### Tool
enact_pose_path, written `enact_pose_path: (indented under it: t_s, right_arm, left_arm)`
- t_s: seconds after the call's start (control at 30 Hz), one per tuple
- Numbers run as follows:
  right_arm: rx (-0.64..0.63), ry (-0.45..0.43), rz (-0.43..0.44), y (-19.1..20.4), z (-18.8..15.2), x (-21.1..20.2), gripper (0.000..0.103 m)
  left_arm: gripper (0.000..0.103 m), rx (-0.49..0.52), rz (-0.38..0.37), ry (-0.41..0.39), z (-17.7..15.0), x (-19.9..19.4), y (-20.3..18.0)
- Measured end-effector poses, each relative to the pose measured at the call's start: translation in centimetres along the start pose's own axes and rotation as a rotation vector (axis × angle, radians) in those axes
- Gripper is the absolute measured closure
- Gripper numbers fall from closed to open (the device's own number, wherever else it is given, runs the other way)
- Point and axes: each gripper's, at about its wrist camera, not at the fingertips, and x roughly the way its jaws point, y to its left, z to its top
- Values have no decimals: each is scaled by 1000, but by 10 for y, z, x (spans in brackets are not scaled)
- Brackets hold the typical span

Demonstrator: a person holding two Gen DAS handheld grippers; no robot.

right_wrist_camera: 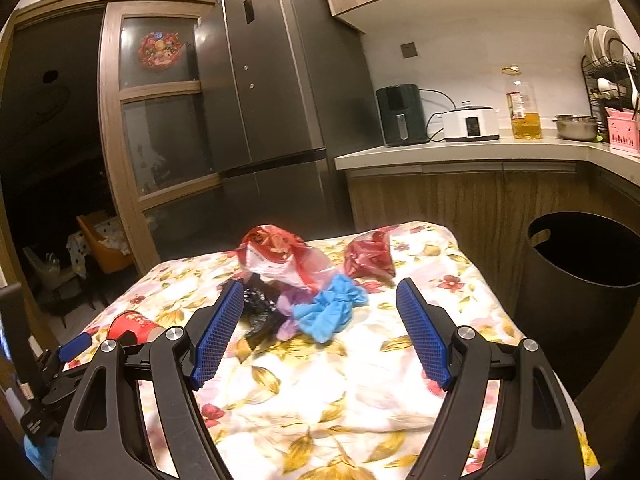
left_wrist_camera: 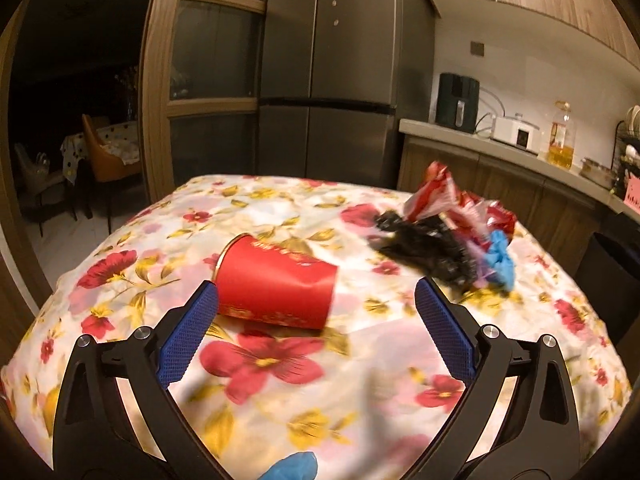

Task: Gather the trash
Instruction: 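Move both tools back to the pile toward the remaining red cup, then grasp the red cup rim with the left tool while the right tool grasps the black bag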

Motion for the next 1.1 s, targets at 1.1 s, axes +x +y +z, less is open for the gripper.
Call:
enact_pose_path:
  t_s: [1.1]
  right_arm:
    - [-74,96,48,65,-16,64,26]
  left_arm:
    - [17,-86,-124,223,4,66,40]
